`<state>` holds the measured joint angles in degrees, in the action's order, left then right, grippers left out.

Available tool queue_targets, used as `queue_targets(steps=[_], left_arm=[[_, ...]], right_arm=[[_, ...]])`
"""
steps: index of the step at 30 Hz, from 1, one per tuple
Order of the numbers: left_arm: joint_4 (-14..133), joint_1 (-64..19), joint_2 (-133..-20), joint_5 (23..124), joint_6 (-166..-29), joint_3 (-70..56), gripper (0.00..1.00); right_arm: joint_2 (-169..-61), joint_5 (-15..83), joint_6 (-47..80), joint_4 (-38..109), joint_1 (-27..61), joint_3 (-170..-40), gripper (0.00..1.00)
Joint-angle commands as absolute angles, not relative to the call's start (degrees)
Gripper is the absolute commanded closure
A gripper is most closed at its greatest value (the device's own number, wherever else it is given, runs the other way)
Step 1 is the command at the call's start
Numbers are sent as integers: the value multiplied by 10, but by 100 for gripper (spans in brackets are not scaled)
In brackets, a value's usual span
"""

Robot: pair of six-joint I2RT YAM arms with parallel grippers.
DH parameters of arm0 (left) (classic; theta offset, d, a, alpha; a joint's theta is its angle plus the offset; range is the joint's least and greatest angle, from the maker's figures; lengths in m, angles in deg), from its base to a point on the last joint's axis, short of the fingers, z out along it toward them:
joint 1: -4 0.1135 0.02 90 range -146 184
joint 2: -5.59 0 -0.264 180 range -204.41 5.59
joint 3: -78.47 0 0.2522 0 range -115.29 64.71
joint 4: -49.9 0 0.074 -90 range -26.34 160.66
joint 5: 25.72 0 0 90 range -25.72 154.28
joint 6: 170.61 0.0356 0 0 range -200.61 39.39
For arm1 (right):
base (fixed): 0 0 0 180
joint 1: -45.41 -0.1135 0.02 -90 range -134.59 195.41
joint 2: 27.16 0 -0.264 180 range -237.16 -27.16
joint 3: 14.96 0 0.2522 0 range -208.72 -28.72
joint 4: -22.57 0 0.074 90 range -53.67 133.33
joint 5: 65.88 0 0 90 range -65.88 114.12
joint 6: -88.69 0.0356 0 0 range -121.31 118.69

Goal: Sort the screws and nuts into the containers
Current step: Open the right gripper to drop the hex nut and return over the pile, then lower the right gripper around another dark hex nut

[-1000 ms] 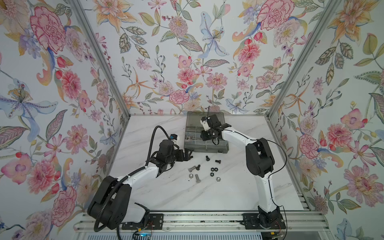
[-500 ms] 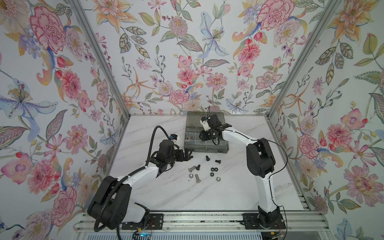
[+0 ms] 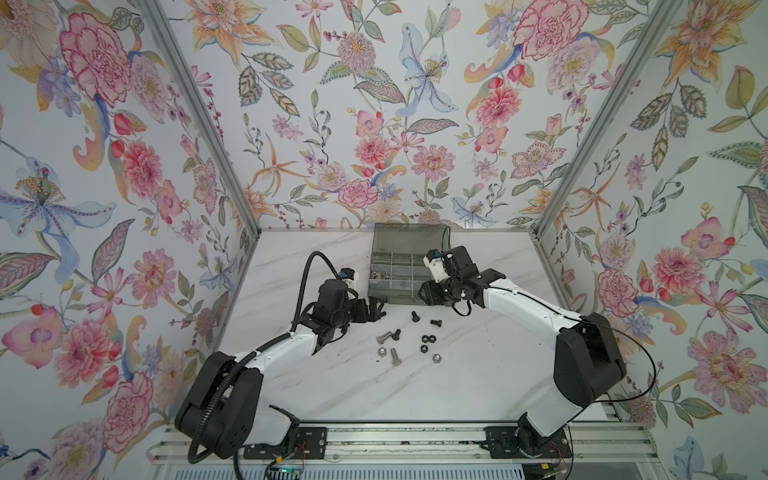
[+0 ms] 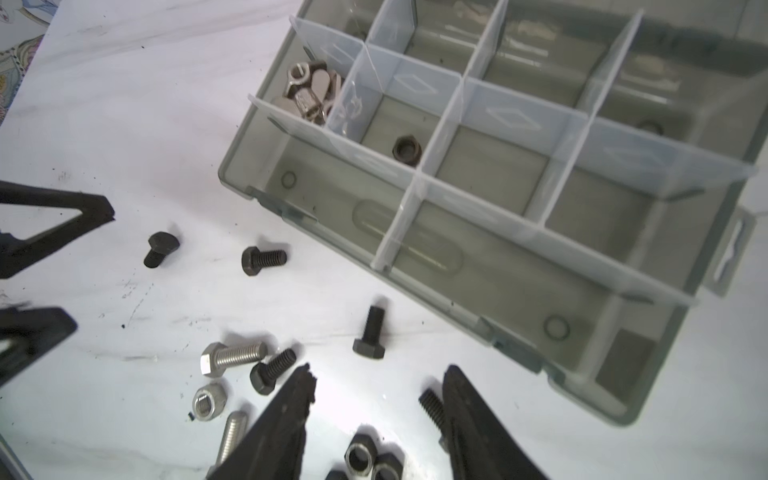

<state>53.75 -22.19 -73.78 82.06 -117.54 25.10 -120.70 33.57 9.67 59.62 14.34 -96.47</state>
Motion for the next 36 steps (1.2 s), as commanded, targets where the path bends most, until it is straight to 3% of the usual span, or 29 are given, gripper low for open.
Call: queue_targets(steps=[1, 13, 36], left_arm=[[543, -216, -731, 819, -1179, 246, 1], [546, -216, -737, 821, -1178, 247, 1], [553, -217, -741, 815, -1175, 245, 1]], right_arm=[[-1166, 324, 133, 609, 133, -904, 46], [-1116, 297, 183, 609, 104, -782, 46], [-1209, 257, 190, 609, 61, -802, 46]])
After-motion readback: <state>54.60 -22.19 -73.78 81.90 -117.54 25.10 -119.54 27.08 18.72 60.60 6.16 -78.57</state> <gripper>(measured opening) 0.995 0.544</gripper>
